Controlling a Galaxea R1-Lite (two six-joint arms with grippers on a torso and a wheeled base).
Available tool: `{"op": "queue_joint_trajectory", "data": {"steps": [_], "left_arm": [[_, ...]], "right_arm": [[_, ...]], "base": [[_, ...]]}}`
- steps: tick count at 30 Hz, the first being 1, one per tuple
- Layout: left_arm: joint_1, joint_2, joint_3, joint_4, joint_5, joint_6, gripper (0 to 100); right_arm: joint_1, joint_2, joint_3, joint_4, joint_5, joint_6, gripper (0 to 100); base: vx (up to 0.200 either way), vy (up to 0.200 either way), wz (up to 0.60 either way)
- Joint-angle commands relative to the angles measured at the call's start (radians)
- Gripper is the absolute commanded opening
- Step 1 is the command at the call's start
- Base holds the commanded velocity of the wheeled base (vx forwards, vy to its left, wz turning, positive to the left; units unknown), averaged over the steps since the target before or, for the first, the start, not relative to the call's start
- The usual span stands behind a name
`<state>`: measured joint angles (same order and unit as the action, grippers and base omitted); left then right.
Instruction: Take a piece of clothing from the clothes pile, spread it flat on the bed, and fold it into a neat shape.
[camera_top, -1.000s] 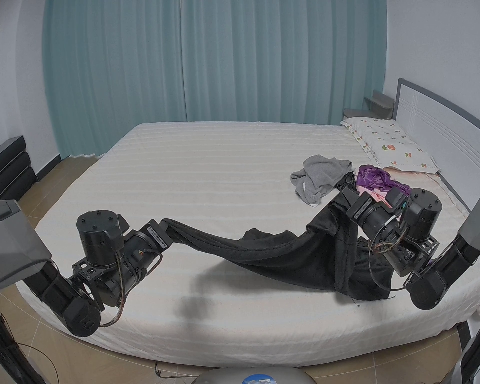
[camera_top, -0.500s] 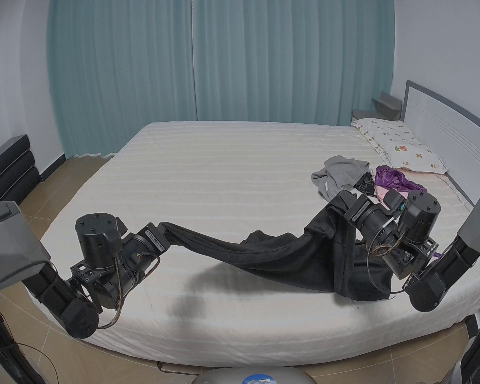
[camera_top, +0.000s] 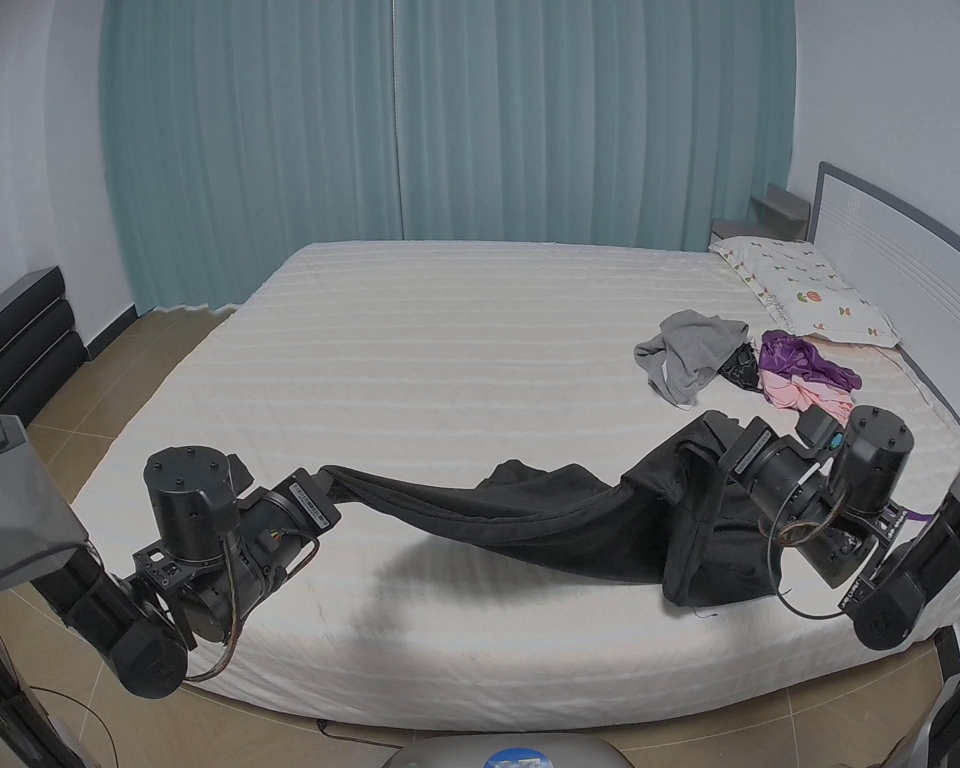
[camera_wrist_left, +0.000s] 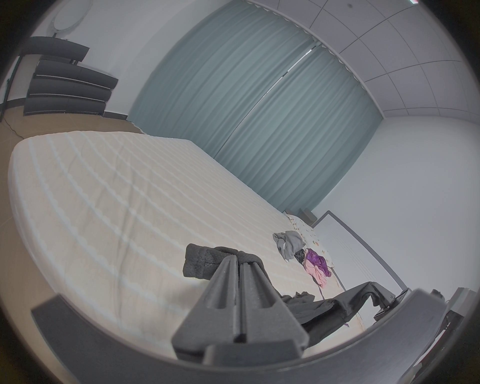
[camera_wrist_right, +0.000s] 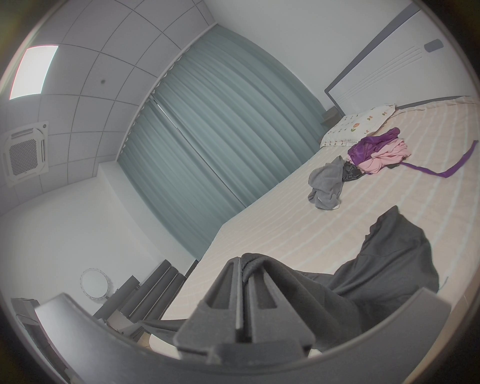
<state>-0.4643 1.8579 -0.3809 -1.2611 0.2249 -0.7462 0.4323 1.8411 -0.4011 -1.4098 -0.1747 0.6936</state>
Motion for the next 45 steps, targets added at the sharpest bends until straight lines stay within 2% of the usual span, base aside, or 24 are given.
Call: {"op": "queue_joint_trajectory", "data": {"steps": [1, 6, 12, 18, 21, 22, 27, 30, 34, 38, 45], "left_arm": [[-0.039, -0.089, 0.053, 0.006, 0.027, 0.01, 0], [-0.043, -0.137, 0.062, 0.006, 0.08, 0.13, 0], [-0.09, -0.249, 0.063, 0.015, 0.128, 0.186, 0], [-0.096, -0.388, 0.03, 0.097, 0.162, 0.261, 0], [-0.088, -0.463, -0.021, 0.181, 0.163, 0.265, 0], [-0.082, -0.491, -0.053, 0.249, 0.162, 0.265, 0], [-0.04, -0.516, -0.205, 0.482, 0.152, 0.251, 0], [-0.022, -0.482, -0.271, 0.557, 0.146, 0.248, 0], [-0.011, -0.393, -0.351, 0.569, 0.123, 0.214, 0], [0.013, -0.289, -0.443, 0.571, 0.091, 0.208, 0], [0.03, -0.121, -0.567, 0.569, 0.085, 0.208, 0]], "right_arm": [[0.006, -0.154, 0.074, 0.009, -0.005, 0.006, 0], [0.006, -0.269, 0.076, 0.02, -0.014, 0.0, 0], [0.006, -0.427, 0.051, 0.115, -0.012, -0.002, 0], [0.005, -0.611, -0.067, 0.267, 0.007, -0.013, 0], [-0.006, -0.665, -0.145, 0.344, 0.03, -0.016, 0], [-0.012, -0.671, -0.191, 0.367, 0.035, -0.016, 0], [-0.08, -0.595, -0.375, 0.44, 0.057, -0.026, 0], [-0.122, -0.514, -0.452, 0.453, 0.064, -0.029, 0], [-0.161, -0.388, -0.501, 0.445, 0.064, -0.029, 0], [-0.176, -0.27, -0.555, 0.442, 0.064, -0.029, 0], [-0.218, -0.098, -0.634, 0.44, 0.064, -0.029, 0]], "base": [[-0.2, 0.0, 0.0], [-0.12, 0.0, 0.0], [0.0, 0.0, 0.0], [0.0, 0.0, 0.0], [0.0, 0.0, 0.0], [0.0, 0.0, 0.0], [0.0, 0.0, 0.0], [0.0, 0.0, 0.0], [0.0, 0.0, 0.0], [0.2, 0.0, 0.0], [0.2, 0.0, 0.0]]}}
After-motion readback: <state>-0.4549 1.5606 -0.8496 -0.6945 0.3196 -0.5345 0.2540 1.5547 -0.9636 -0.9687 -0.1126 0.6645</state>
